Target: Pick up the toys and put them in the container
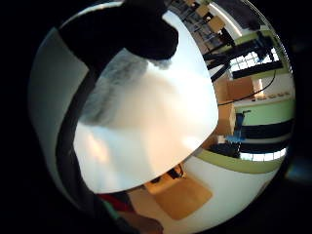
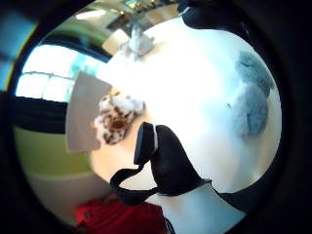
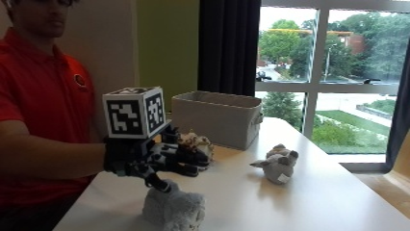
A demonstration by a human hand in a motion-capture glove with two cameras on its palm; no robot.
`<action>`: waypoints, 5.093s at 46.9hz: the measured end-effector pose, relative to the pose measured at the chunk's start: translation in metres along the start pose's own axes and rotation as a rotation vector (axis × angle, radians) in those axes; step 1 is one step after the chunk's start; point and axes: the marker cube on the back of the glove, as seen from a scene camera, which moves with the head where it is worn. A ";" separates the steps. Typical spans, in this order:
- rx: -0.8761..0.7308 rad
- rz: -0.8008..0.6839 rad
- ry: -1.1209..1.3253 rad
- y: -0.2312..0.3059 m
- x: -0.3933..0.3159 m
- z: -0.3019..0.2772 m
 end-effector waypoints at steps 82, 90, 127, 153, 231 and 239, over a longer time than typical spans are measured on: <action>0.239 -0.238 -0.158 -0.061 -0.125 -0.087; 0.257 -0.275 -0.123 -0.086 -0.188 -0.127; -0.004 -0.695 -0.319 -0.045 -0.491 -0.136; -0.091 -0.682 -0.236 -0.014 -0.375 -0.118; -0.181 -0.534 0.078 0.001 -0.237 0.059; -0.151 -0.562 0.103 -0.001 -0.239 0.058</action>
